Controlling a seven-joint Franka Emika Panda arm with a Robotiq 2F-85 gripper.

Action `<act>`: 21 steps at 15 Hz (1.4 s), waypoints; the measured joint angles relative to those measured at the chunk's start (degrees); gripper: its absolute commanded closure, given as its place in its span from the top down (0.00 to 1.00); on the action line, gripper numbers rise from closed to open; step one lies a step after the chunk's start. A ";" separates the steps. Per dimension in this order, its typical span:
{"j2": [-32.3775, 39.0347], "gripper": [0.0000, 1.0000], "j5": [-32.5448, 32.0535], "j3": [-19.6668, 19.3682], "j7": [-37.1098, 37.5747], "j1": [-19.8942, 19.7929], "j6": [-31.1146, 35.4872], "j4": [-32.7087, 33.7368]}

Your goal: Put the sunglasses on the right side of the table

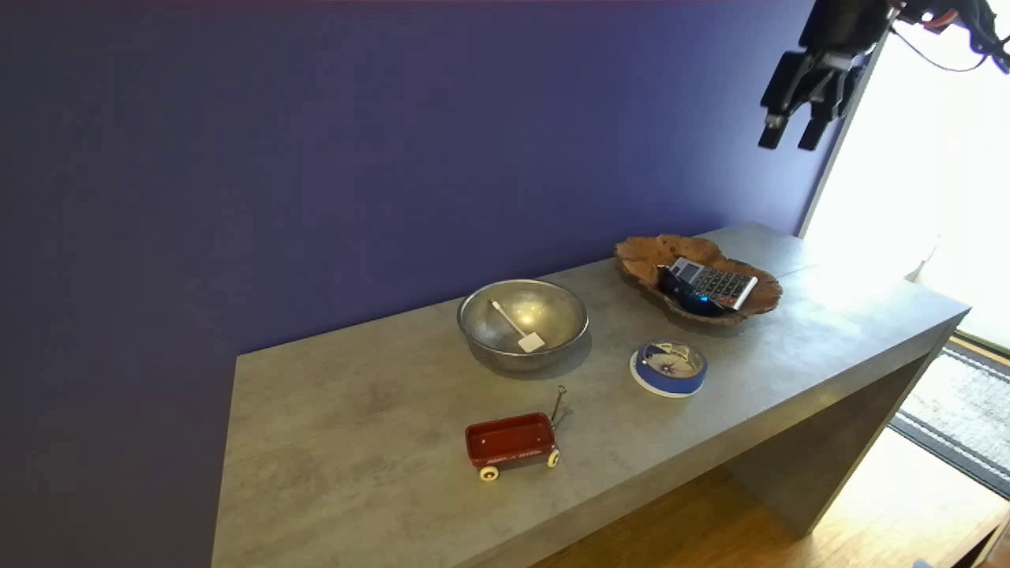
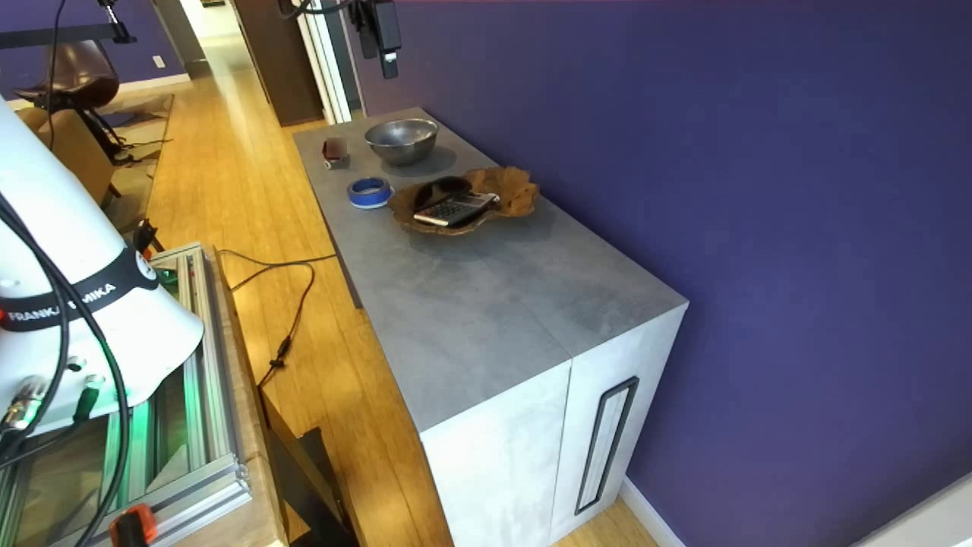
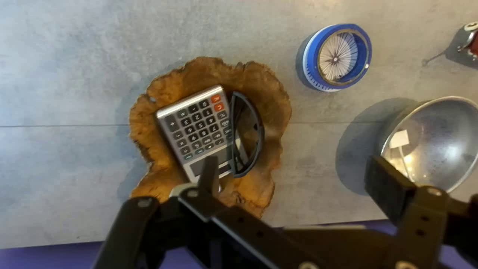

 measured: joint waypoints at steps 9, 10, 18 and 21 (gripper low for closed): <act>16.01 1.00 -1.73 3.88 4.81 1.98 10.89 -2.10; 15.57 1.00 -1.73 3.88 4.81 1.99 10.86 -2.12; 25.41 0.99 -1.72 3.51 0.39 2.04 38.57 -3.47; 31.17 0.84 -1.58 3.77 -1.74 1.25 44.94 -3.26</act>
